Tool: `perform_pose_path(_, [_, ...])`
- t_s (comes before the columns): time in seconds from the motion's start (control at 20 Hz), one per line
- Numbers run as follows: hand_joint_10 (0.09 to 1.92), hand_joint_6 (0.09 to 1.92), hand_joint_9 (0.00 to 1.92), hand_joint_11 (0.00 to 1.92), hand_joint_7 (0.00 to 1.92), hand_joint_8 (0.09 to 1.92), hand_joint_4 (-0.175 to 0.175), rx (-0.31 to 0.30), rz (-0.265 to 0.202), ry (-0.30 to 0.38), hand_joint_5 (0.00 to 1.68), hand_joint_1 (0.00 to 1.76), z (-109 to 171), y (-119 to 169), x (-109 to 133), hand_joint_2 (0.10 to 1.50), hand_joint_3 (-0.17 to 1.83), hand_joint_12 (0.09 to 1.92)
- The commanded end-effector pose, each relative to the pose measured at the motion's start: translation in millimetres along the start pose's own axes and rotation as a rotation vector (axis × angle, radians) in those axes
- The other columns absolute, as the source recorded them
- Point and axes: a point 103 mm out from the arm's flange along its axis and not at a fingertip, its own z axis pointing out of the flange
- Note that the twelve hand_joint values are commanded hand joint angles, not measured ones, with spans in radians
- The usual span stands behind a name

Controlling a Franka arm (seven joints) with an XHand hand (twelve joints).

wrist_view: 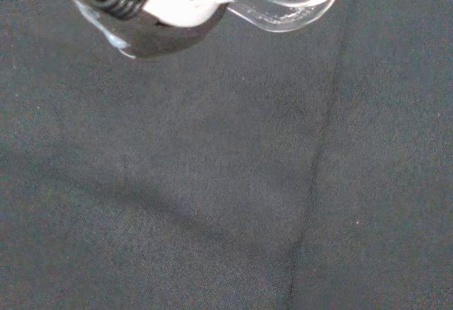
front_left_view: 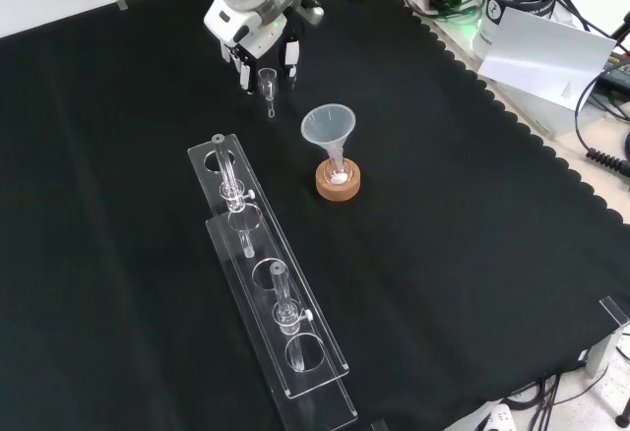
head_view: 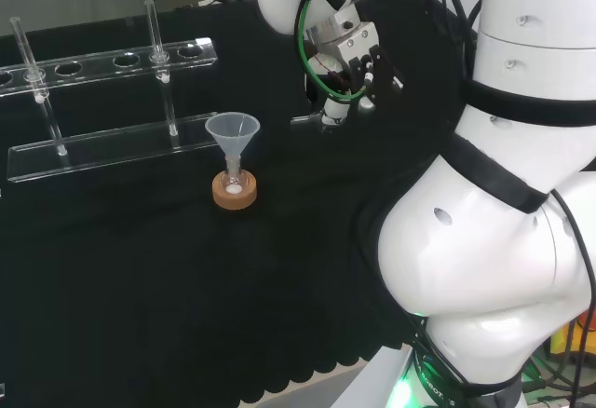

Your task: Put the weighing funnel back on the table.

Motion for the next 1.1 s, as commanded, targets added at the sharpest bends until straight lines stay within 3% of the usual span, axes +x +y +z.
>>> perform_pose_path(0.05, [0.09, 0.62, 1.45, 1.16, 1.43, 0.15, 0.175, 0.009, 0.000, 0.010, 1.23, 1.10, 15, 6, 0, 0.88, 0.26, 0.79])
perform_pose_path(0.85, [0.09, 0.63, 1.44, 1.16, 1.43, 0.15, 0.175, 0.028, -0.021, 0.051, 1.23, 1.10, 50, 23, -7, 0.88, 0.26, 0.79])
perform_pose_path(1.1, [0.09, 0.63, 1.44, 1.16, 1.43, 0.15, 0.175, 0.023, -0.005, 0.043, 1.23, 1.10, 56, 29, -2, 0.88, 0.26, 0.79])
